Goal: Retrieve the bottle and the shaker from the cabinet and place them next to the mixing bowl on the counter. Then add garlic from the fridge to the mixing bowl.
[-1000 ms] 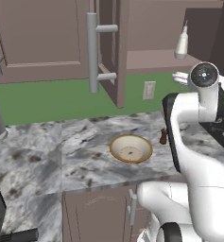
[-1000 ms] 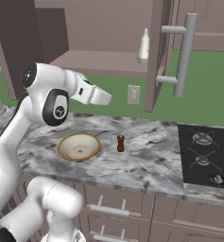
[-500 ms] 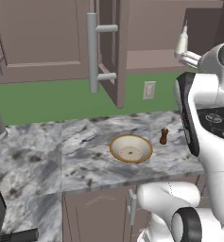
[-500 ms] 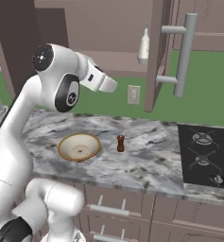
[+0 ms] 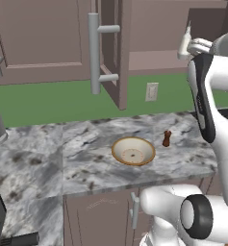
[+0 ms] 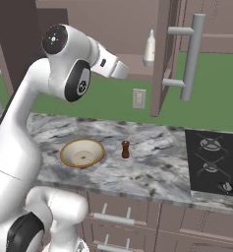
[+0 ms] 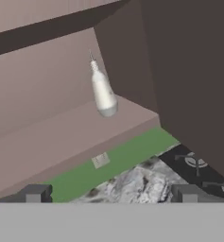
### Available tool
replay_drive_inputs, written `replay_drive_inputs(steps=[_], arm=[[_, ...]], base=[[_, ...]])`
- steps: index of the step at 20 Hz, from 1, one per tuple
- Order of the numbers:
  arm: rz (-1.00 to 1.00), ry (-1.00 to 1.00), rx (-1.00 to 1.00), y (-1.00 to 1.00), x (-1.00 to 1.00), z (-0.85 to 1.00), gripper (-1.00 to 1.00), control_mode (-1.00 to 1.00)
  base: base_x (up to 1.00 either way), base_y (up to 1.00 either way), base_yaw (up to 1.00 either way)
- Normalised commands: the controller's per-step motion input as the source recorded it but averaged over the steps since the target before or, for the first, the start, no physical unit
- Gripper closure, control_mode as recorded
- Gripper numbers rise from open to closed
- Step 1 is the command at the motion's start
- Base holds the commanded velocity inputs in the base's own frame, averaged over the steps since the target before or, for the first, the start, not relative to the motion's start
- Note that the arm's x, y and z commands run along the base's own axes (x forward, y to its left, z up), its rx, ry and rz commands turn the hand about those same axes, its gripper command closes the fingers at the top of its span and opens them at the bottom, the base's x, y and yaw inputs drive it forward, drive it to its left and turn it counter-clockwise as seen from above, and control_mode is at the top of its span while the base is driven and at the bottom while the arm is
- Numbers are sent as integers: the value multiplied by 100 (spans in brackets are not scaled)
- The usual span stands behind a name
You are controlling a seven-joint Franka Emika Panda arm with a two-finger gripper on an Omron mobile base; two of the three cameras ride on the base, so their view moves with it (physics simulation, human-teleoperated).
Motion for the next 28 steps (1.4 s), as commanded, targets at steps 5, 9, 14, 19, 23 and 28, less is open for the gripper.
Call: replay_drive_inputs(steps=[5,9,14,19,23,28], arm=[[3,0,0,0,55,-2,-100,-100],[11,4,-4,0,34,0,-100,-100],[8,1,-20,0,16,0,-100,-100],[1,0,-24,0,3,0,-100,-100],[0,0,-3,-12,35,-4,-100,-100],[-2,0,0,-24,46,-3,-100,-100]], base=[[0,0,0],[0,0,0],[0,0,0],[0,0,0],[0,0,0],[0,0,0]])
